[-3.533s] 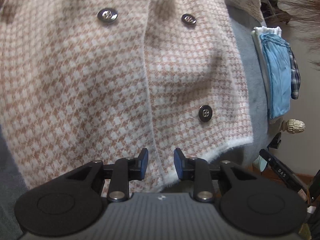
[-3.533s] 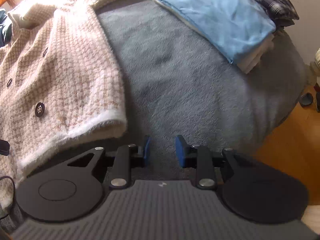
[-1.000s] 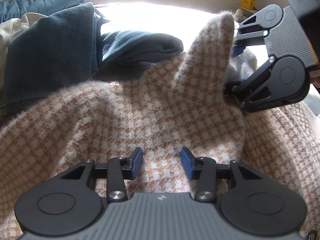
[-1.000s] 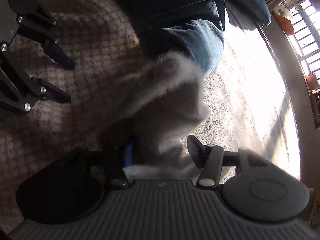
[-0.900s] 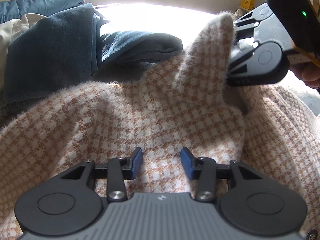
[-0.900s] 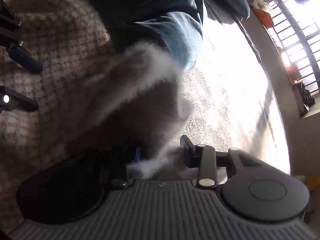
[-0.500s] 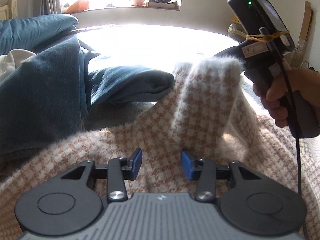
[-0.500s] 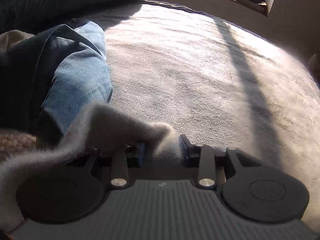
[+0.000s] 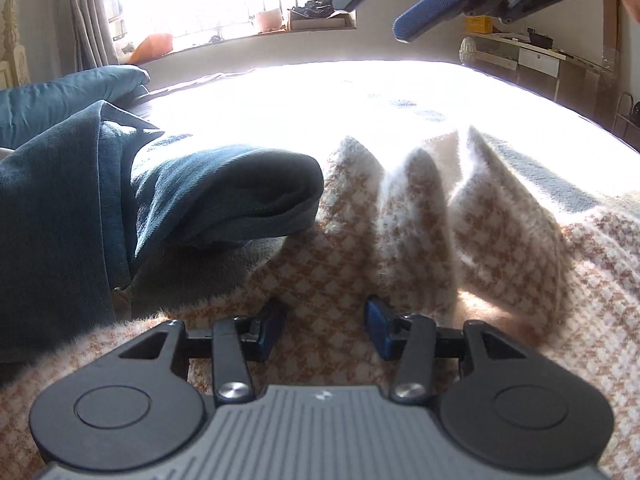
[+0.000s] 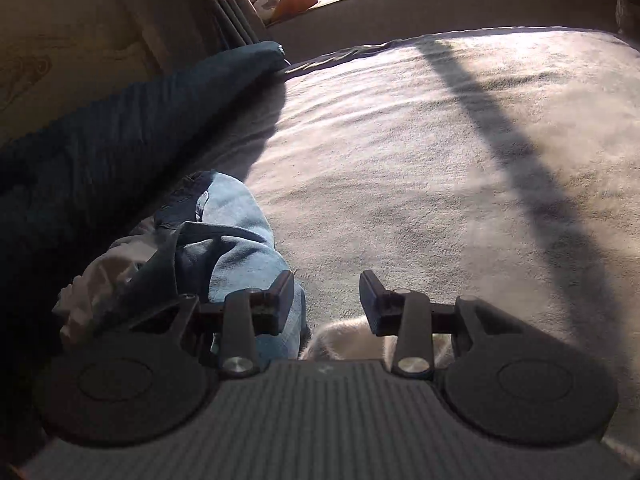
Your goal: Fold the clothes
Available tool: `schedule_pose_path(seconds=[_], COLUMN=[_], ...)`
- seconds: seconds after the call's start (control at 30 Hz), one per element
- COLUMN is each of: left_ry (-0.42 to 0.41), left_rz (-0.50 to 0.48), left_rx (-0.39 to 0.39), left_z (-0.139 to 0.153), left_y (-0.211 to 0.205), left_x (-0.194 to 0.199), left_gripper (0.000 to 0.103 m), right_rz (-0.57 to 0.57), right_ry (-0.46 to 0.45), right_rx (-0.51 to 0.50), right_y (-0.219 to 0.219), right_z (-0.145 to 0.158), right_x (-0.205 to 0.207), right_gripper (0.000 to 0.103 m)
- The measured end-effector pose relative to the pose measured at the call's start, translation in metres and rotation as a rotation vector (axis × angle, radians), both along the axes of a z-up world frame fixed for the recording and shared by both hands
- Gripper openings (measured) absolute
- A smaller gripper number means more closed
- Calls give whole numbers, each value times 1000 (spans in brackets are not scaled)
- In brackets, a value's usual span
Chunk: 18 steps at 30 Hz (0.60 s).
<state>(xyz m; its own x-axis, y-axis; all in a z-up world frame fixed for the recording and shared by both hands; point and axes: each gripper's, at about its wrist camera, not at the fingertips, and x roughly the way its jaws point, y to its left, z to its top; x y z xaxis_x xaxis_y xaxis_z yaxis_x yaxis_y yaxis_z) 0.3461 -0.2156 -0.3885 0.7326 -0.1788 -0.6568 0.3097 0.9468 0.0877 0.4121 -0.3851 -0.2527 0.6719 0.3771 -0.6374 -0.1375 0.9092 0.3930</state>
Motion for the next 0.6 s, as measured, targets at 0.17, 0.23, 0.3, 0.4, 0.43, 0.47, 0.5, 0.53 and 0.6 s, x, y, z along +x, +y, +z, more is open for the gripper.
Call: schedule_pose_path(seconds=[0.17,0.23,0.3,0.4,0.43,0.47,0.5,0.53,0.6], left_ry=[-90,-78,-43,3,7,3,-11,-28,-50], left_rz=[-72,-84,-96,-109,-94,-62,-17,40,167], left_rx=[71,70,43,-62,-110,-154,-189,-203,-178], left_z=[12,14,18,35,44,54,63,70,79], left_y=[3,8,16,37,47,57,69,81,102], left_x=[0,16,39,76,89,103,117,133,164], left_gripper=[47,47,47,44,42,42,42,41,38], right_rz=[136,115,65,-14,-30,-46,-61,-75,-105], right_ry=[29,39,47,65,72,85,103,122,158], right_rx=[-28,-39,4,110,126,132,133,133,134], right_y=[29,32,26,9,5,0,-4,-9,-19], right_z=[5,4,5,6,5,2,-3,-7,-17], right_x=[-26,-32,-42,-66,-75,-85,-94,-103,-120], right_gripper=[36,36,36,36,36,37,37,37,37])
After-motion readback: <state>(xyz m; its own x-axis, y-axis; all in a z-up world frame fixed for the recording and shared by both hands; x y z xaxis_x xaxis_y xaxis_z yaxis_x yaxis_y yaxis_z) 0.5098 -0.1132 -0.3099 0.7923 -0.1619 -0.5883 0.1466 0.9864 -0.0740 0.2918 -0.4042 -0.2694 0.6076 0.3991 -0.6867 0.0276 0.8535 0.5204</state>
